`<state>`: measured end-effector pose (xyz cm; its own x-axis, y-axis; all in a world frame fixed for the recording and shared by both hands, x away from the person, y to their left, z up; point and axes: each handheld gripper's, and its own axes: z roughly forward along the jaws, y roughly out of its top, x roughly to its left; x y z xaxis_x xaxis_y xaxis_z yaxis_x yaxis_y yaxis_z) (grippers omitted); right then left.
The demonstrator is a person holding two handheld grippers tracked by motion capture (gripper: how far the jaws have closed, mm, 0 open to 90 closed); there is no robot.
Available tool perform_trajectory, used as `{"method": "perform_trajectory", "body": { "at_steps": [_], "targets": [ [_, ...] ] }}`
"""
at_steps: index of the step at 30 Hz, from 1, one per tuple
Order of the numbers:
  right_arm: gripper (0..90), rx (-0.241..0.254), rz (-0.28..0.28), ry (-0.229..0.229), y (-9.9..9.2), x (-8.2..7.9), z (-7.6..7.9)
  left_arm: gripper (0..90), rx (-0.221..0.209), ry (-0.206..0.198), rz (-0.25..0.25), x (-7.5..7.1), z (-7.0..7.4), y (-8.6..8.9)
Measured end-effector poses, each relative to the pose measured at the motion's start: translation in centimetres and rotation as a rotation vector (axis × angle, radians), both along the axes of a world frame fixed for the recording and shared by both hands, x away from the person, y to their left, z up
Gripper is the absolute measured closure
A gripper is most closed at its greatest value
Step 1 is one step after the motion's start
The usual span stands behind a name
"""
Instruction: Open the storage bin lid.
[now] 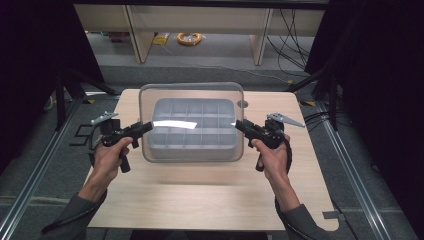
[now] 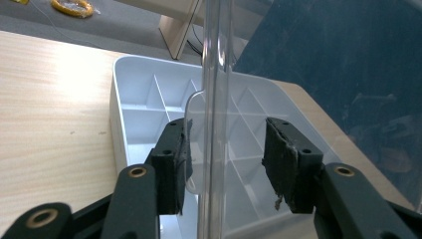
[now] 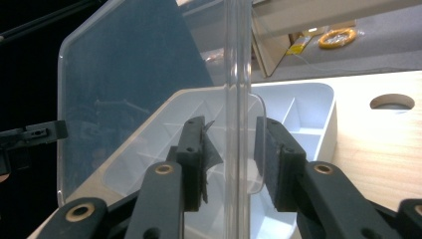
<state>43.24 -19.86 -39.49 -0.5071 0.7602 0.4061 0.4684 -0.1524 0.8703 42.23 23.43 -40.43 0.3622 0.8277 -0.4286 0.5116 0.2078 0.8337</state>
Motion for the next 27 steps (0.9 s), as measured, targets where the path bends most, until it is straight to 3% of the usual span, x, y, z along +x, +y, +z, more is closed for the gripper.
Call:
{"method": "perform_trajectory", "body": {
  "at_steps": [2, 7, 8, 11, 13, 14, 17, 20, 21, 22, 23, 27],
  "targets": [
    [65.7, -0.016, -0.007, -0.009, 0.0, -0.6, -0.4, 52.5, 0.024, -0.004, 0.001, -0.4, -0.4, -0.3],
    [65.7, -0.013, -0.012, 0.020, -0.2, -1.4, -0.9, 52.5, 0.027, 0.012, -0.012, -1.1, -1.0, -0.5],
    [65.7, -0.027, 0.000, 0.002, -0.5, -1.4, -1.2, 52.5, 0.029, 0.011, -0.014, -1.2, -1.1, -0.6],
    [65.7, -0.018, -0.010, 0.042, -0.5, -2.1, -1.7, 52.7, 0.042, 0.015, -0.023, -1.6, -1.4, -0.7],
    [65.7, -0.028, 0.004, 0.029, -0.9, -2.3, -2.2, 52.8, 0.048, 0.014, -0.027, -1.9, -1.6, -0.8],
    [65.7, -0.023, -0.002, 0.047, -0.8, -2.6, -2.3, 52.9, 0.048, 0.015, -0.031, -2.1, -1.7, -0.9],
    [65.7, -0.017, -0.003, 0.065, -0.9, -3.4, -2.7, 53.3, 0.059, 0.016, -0.033, -3.1, -1.9, -0.8],
    [65.7, -0.025, 0.012, 0.055, -1.1, -4.3, -3.2, 53.7, 0.065, 0.008, -0.036, -4.3, -1.9, -0.8],
    [65.7, -0.011, 0.000, 0.083, -0.9, -4.8, -3.3, 53.8, 0.067, 0.005, -0.038, -4.7, -2.0, -0.8],
    [65.6, 0.000, 0.007, 0.089, -0.9, -5.3, -3.3, 54.0, 0.071, 0.005, -0.042, -5.1, -2.2, -0.7],
    [65.6, -0.022, 0.009, 0.069, -1.0, -5.5, -3.6, 54.2, 0.066, 0.006, -0.043, -5.4, -2.3, -0.6],
    [65.7, -0.008, 0.029, 0.102, -0.7, -6.9, -4.5, 55.0, 0.063, 0.018, -0.053, -6.7, -3.0, 0.0]
  ]
}}
